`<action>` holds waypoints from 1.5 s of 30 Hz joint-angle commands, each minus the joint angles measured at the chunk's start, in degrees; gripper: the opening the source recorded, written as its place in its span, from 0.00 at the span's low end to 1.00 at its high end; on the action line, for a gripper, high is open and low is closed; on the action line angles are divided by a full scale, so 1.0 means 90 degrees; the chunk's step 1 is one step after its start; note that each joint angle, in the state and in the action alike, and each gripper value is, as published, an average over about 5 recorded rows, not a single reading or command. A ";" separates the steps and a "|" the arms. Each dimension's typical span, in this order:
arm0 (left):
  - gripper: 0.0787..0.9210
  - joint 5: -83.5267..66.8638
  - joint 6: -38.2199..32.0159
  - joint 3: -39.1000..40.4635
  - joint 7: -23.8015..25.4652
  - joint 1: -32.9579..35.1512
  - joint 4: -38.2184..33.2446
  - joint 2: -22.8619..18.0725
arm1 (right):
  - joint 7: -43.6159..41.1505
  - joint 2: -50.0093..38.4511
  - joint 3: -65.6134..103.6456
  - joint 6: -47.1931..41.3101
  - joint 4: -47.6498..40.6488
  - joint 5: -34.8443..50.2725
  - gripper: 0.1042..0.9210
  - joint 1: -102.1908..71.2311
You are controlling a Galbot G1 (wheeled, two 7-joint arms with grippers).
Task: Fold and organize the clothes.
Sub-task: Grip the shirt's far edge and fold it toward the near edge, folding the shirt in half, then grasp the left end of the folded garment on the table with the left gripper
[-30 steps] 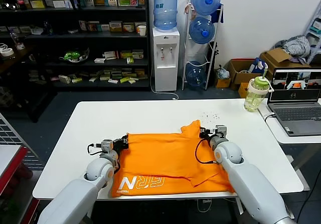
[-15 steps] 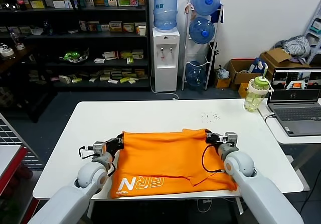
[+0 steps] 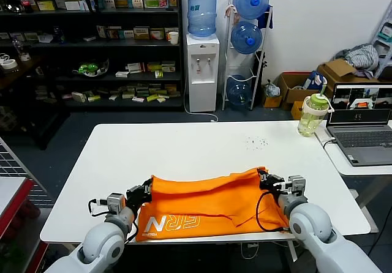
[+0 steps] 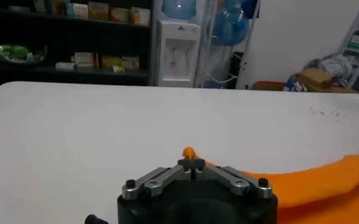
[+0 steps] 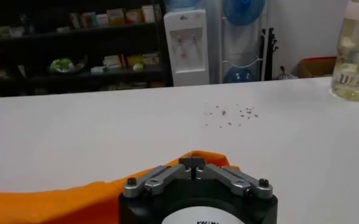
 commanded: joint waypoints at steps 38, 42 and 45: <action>0.75 0.0305 -0.0203 -0.0341 -0.0284 0.1444 -0.0301 -0.0235 | -0.0015 -0.0181 0.1569 -0.0138 0.1733 -0.0112 0.86 -0.2595; 0.86 0.0296 -0.0229 -0.0328 -0.0255 0.1395 -0.0140 -0.0230 | -0.0014 -0.0182 0.1567 -0.0131 0.1710 -0.0108 0.88 -0.2584; 0.88 0.0295 -0.0236 -0.0303 -0.0251 0.1372 -0.0062 -0.0231 | -0.0004 -0.0177 0.1543 -0.0137 0.1695 -0.0099 0.88 -0.2535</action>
